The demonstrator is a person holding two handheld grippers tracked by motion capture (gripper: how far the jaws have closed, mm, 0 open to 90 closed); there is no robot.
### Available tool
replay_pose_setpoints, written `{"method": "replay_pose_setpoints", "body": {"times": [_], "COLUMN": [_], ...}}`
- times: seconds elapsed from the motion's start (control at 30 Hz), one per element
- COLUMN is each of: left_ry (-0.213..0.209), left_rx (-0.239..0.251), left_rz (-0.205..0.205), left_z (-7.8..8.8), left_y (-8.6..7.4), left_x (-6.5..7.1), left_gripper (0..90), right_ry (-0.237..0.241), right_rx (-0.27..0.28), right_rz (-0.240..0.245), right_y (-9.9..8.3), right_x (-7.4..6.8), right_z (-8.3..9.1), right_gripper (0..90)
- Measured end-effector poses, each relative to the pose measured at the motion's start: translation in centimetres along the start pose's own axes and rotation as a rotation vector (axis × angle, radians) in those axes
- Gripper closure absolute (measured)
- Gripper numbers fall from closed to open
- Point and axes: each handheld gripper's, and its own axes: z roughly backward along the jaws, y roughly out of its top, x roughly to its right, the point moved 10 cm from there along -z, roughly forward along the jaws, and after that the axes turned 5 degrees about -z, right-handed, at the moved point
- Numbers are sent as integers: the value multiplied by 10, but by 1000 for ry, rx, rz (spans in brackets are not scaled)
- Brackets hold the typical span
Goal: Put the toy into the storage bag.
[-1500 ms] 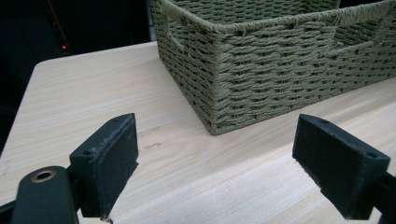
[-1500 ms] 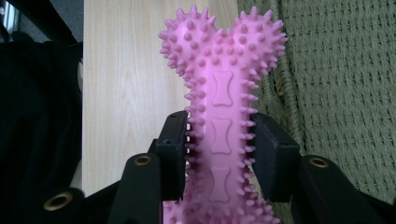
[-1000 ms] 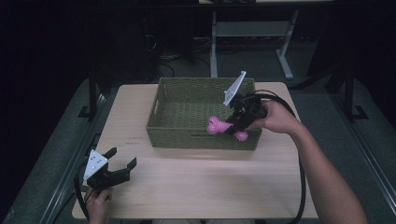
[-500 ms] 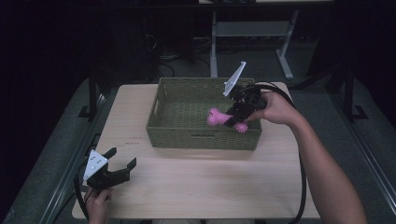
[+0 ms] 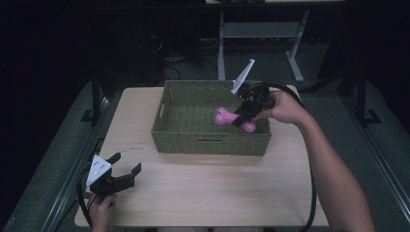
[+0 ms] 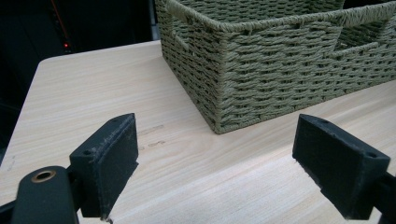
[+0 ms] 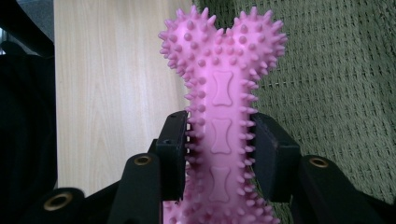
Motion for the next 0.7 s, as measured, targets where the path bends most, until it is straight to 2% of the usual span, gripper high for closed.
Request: {"method": "replay_pose_setpoints", "body": {"times": [0.7], "left_ry": [5], "left_rx": [5], "left_rz": [-5], "left_z": [1], "left_y": [1], "left_x": [0], "left_gripper": [139], "right_ry": [1], "right_rx": [-42], "right_rz": [-45], "right_y": [-1], "right_x": [23], "right_z": [-17], "right_gripper": [583]}}
